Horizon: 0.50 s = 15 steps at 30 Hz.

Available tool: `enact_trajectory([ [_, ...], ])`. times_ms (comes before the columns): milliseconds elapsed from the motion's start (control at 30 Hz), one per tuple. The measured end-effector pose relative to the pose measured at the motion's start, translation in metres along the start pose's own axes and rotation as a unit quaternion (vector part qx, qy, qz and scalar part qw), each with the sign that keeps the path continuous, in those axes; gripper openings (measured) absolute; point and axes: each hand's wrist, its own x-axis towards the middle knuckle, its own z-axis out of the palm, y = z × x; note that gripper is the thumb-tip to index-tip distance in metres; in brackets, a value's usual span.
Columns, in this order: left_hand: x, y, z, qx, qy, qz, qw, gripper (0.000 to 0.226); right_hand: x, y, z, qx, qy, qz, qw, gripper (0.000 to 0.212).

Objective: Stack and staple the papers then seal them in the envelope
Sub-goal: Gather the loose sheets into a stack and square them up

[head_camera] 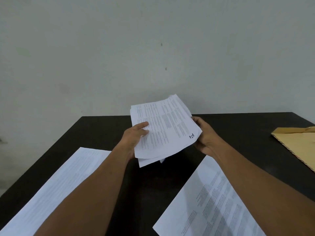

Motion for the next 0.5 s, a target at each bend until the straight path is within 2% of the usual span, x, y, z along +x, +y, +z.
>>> enact_trajectory([
  [100,-0.004,0.000,0.018,0.018,-0.010,-0.003,1.000,0.030,-0.007,-0.014,-0.008,0.017,-0.013,-0.027,0.999,0.015],
  [300,-0.011,0.008,0.039,0.034,-0.039,0.003,0.999,0.039,-0.024,-0.035,-0.027,-0.030,-0.026,-0.026,0.999,0.030],
  [433,-0.017,0.012,0.042,0.068,-0.072,0.019,0.995,0.044,-0.035,-0.047,-0.044,0.001,-0.022,0.007,1.000,0.024],
  [500,-0.021,0.011,0.042,0.093,-0.091,0.029,0.991,0.044,-0.039,-0.051,-0.050,-0.041,-0.014,0.012,0.999,0.027],
])
